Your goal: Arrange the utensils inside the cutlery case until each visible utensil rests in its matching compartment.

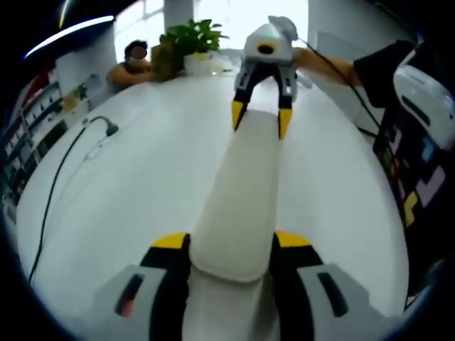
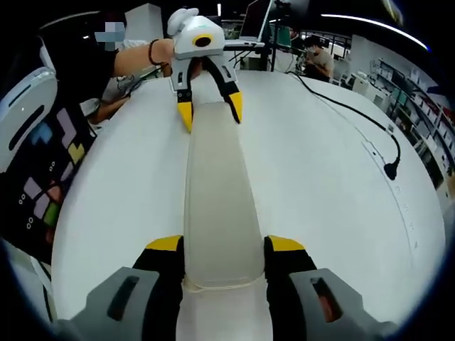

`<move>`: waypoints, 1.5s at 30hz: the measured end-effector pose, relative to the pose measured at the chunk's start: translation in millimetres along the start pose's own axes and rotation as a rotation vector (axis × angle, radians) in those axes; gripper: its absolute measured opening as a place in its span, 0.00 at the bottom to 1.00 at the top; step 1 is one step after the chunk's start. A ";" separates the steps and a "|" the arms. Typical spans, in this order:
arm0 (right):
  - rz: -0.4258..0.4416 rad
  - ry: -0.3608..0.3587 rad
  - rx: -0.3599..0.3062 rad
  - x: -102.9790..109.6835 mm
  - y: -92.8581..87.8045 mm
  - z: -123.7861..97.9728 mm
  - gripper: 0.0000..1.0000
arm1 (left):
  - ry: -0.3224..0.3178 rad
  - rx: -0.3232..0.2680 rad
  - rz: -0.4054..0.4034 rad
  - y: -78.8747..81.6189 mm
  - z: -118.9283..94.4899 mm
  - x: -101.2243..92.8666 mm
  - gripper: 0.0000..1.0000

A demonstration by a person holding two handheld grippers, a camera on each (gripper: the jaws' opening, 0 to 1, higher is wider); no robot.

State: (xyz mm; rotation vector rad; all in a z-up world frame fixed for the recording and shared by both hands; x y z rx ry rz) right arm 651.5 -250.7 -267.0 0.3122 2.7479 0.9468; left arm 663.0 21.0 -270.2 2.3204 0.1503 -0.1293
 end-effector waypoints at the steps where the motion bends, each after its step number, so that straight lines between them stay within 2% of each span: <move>1: -0.001 0.000 -0.001 0.0 -0.1 -0.1 0.46 | 0.006 -0.005 -0.003 -0.2 -0.1 0.7 0.50; 4: -0.008 -0.029 -0.009 -0.4 -2.8 -7.3 0.48 | 0.030 -0.045 -0.006 0.8 -3.3 3.4 0.61; 6: 0.054 -0.054 -0.029 -2.0 -5.2 -11.9 0.54 | 0.044 -0.077 0.003 3.0 -7.7 3.6 0.67; 10: 0.115 -0.059 -0.076 -1.7 -11.2 -19.8 0.62 | 0.055 -0.122 0.022 6.2 -11.9 3.0 0.76; 14: 0.144 -0.077 -0.136 1.4 -10.5 -23.5 0.70 | 0.105 -0.162 0.029 9.7 -14.4 3.9 0.94; 19: 0.160 -0.109 -0.185 3.3 -6.5 -27.4 0.75 | 0.144 -0.168 0.036 9.7 -19.4 3.0 0.95; 23: 0.170 -0.181 -0.240 3.8 -1.5 -37.7 0.78 | 0.188 -0.207 0.040 12.2 -28.2 -2.4 0.97; 26: 0.177 -0.210 -0.262 7.3 0.4 -43.0 0.79 | 0.227 -0.237 0.054 13.0 -36.1 -8.1 1.00; 28: 0.197 -0.308 -0.252 4.7 0.0 -46.3 0.85 | 0.225 -0.226 0.070 12.6 -39.4 -16.0 1.00; 29: 0.190 -0.345 -0.253 4.1 -0.1 -48.2 0.84 | 0.244 -0.234 0.069 13.2 -41.9 -18.7 1.00; 31: 0.222 -0.388 -0.290 6.2 1.9 -52.9 0.84 | 0.264 -0.273 0.073 15.6 -47.1 -25.2 1.00; 32: 0.240 -0.398 -0.314 8.1 3.3 -55.7 0.84 | 0.290 -0.321 0.063 17.8 -51.8 -28.2 1.00; 33: 0.253 -0.418 -0.333 9.7 4.4 -58.9 0.85 | 0.302 -0.342 0.063 18.7 -54.2 -29.6 1.00; 37: 0.292 -0.548 -0.378 18.3 7.6 -71.3 0.88 | 0.384 -0.411 0.061 20.3 -69.6 -36.7 1.00; 38: 0.311 -0.573 -0.407 20.4 8.7 -74.5 0.88 | 0.405 -0.432 0.058 20.9 -72.5 -38.5 1.00; 40: 0.358 -0.591 -0.454 25.7 9.2 -81.0 0.86 | 0.411 -0.474 0.045 22.4 -76.9 -42.1 1.00; 42: 0.406 -0.626 -0.507 29.0 8.5 -88.0 0.85 | 0.458 -0.521 0.040 24.6 -81.0 -45.0 0.99; 45: 0.411 -0.729 -0.520 36.2 3.2 -102.3 0.88 | 0.506 -0.591 0.012 26.2 -84.2 -55.5 0.99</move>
Point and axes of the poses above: the point that each gripper's makers call its tool centre point, and the gripper's own axes: z roughly forward along the fingers, x roughly to its left, y roughly out of its top, the point moved 9 cm from there along -z, roughly backward along the fingers, and after that the axes turned 11 degrees about -y, right-handed, at the moved point
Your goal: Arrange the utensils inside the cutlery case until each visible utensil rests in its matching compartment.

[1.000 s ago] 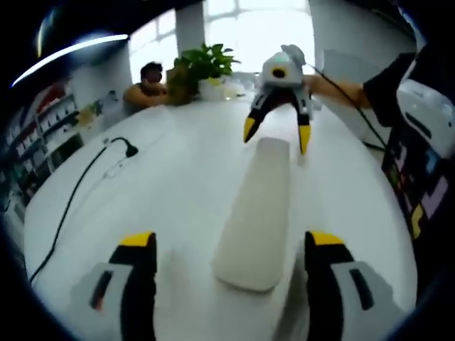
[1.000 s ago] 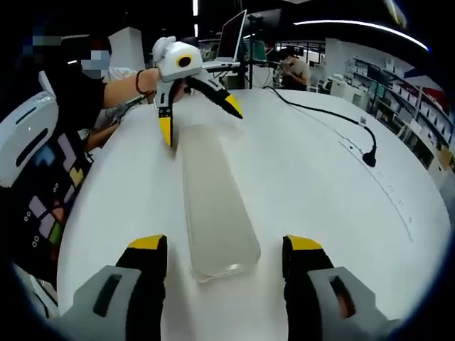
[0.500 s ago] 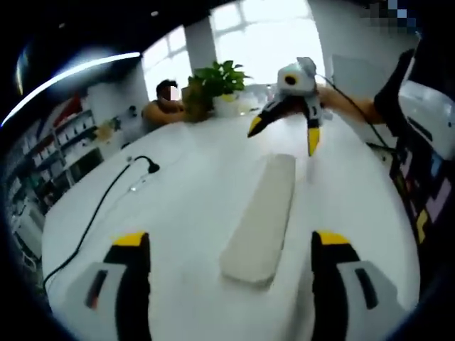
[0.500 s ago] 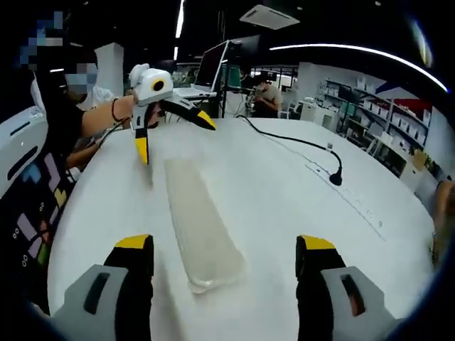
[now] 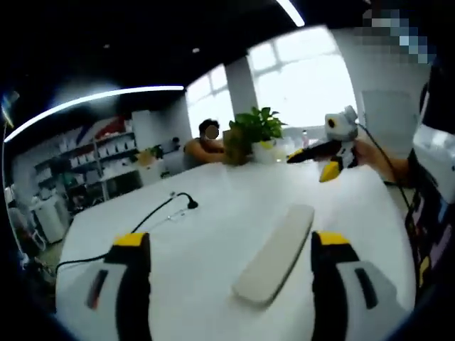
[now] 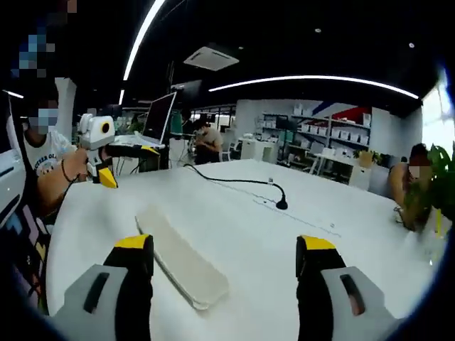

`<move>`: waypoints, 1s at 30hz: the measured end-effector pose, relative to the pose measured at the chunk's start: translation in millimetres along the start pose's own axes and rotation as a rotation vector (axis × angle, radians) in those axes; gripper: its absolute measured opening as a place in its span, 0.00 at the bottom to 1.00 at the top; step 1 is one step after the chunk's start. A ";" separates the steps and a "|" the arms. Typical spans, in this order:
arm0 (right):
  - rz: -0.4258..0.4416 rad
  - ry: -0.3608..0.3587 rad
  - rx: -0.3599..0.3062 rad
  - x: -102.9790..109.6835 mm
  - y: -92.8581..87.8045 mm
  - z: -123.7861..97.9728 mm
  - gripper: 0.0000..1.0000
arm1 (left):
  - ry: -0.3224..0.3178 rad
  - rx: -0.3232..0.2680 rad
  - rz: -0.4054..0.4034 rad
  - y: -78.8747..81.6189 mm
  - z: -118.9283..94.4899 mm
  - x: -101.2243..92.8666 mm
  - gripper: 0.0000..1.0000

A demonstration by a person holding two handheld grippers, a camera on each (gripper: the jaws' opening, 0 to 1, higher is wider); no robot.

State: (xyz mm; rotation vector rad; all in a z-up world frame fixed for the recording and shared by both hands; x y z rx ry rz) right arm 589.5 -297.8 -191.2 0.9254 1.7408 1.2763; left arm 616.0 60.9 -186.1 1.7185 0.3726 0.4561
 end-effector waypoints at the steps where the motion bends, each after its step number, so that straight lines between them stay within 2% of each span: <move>1: -0.012 -0.029 -0.005 -1.3 0.6 -5.9 0.88 | 0.008 -0.016 -0.019 1.0 -2.4 -2.9 1.00; 3: -0.019 -0.068 -0.023 -2.1 1.2 -17.4 0.88 | 0.007 -0.085 -0.052 6.1 -7.6 -9.8 1.00; 4: -0.021 -0.079 -0.025 -1.9 0.6 -23.1 0.88 | 0.015 -0.101 -0.058 7.4 -9.8 -12.0 1.00; 6: -0.006 -0.147 -0.043 -4.2 -1.2 -36.1 0.89 | 0.047 -0.129 -0.051 9.0 -16.8 -18.0 1.00; 9: 0.059 -0.207 -0.099 -4.7 -3.3 -51.7 0.99 | 0.109 -0.134 -0.037 7.7 -27.0 -26.4 1.00; 12: 0.103 -0.249 -0.103 -6.1 -6.8 -64.9 0.99 | 0.160 -0.143 -0.032 7.8 -38.0 -32.0 1.00; 15: 0.098 -0.289 -0.084 -6.8 -8.8 -73.7 0.99 | 0.195 -0.105 -0.027 7.0 -50.7 -32.5 1.00; 22: 0.087 -0.358 -0.074 -5.8 -10.8 -89.8 0.99 | 0.277 -0.100 -0.013 4.7 -72.7 -36.0 1.00; 26: 0.098 -0.379 -0.066 -4.2 -15.0 -96.3 0.99 | 0.299 -0.113 -0.022 4.1 -80.5 -41.1 1.00; 28: 0.102 -0.388 -0.061 -3.8 -16.4 -99.1 0.99 | 0.367 -0.132 0.003 7.1 -85.5 -40.9 1.00; 30: 0.099 -0.401 -0.058 -3.1 -17.6 -102.7 0.99 | 0.375 -0.133 0.004 9.1 -90.0 -44.3 1.00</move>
Point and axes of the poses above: the point that each gripper's makers call its tool centre point, and the gripper's own axes: z roughly forward along the fingers, x roughly to its left, y roughly out of its top, the point moved 9 cm from there along -z, roughly backward along the fingers, and after that the axes turned 11 degrees about -y, right-handed, at the moved point
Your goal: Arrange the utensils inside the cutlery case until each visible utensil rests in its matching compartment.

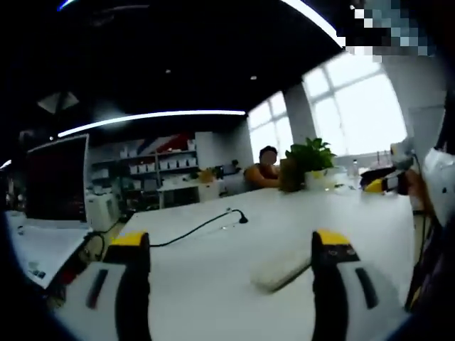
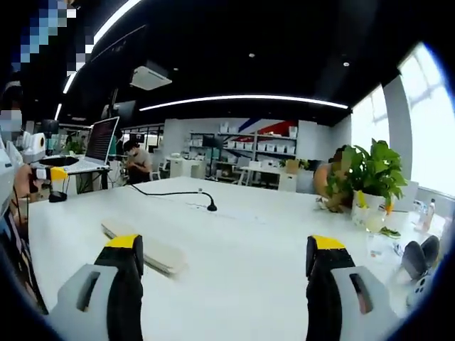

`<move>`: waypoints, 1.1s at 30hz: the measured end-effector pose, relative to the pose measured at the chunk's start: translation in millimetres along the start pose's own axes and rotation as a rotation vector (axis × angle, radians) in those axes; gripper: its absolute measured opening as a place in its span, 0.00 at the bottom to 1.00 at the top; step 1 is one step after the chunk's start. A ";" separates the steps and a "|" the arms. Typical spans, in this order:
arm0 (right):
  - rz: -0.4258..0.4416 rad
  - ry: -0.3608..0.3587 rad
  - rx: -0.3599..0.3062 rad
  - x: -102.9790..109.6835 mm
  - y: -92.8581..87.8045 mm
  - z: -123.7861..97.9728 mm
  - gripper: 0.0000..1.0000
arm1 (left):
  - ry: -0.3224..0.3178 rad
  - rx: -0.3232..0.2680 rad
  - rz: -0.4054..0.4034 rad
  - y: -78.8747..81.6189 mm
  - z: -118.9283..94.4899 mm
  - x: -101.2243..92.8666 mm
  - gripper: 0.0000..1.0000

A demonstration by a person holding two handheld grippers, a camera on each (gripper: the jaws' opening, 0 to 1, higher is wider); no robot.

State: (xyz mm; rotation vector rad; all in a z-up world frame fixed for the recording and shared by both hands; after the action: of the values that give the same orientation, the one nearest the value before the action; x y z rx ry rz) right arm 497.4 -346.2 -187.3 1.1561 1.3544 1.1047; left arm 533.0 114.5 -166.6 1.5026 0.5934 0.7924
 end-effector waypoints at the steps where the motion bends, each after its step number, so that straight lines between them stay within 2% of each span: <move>1: -0.007 -0.006 0.000 -0.4 -0.8 -2.7 0.99 | 0.004 -0.005 -0.003 1.4 -3.0 0.1 1.00; 3: -0.020 -0.012 -0.005 -1.5 -1.0 -4.3 0.99 | 0.013 -0.019 -0.014 3.2 -6.9 -0.4 1.00; 6: -0.043 -0.015 0.027 -3.7 0.4 -5.4 0.99 | 0.028 0.002 -0.022 6.4 -9.8 0.7 1.00; 11: -0.049 -0.036 0.020 -4.5 3.4 -13.7 0.99 | 0.044 0.024 0.003 7.6 -11.9 -1.4 1.00; 13: -0.037 -0.042 0.017 -4.6 2.3 -17.4 0.99 | 0.047 0.019 -0.015 6.2 -11.6 -2.4 1.00; 15: -0.026 -0.044 0.052 -3.9 -0.9 -19.6 0.99 | 0.071 0.019 -0.046 3.7 -11.3 -1.3 1.00; 17: 0.009 -0.066 0.029 -2.2 -2.1 -20.2 0.99 | 0.085 0.024 -0.033 2.1 -11.0 -1.2 1.00; 19: 0.039 -0.058 0.012 1.3 -4.6 -20.7 0.99 | 0.100 0.042 -0.015 -0.1 -10.4 -1.6 1.00; 22: 0.053 -0.041 0.029 4.0 -6.6 -20.9 0.99 | 0.087 0.063 -0.015 -1.5 -10.8 -2.8 1.00; 29: 0.014 -0.090 0.026 3.5 -2.4 -27.9 0.99 | 0.060 0.046 -0.031 -1.2 -12.0 -13.2 0.99; 33: 0.014 -0.085 0.030 3.2 -2.0 -28.4 0.99 | 0.062 0.041 -0.032 -0.7 -13.2 -15.3 0.99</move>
State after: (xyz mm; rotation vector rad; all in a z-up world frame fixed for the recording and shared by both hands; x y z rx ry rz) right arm 468.7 -344.2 -187.2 1.2229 1.3027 1.0372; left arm 513.2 111.2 -169.5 1.5063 0.6818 0.8084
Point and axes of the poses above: the point that each gripper's makers call its tool centre point, and the gripper's own axes: z roughly forward along the fingers, x roughly to its left, y roughly out of its top, the point moved 9 cm from there along -z, roughly backward along the fingers, and after that the axes turned 11 degrees about -y, right-handed, at the moved point
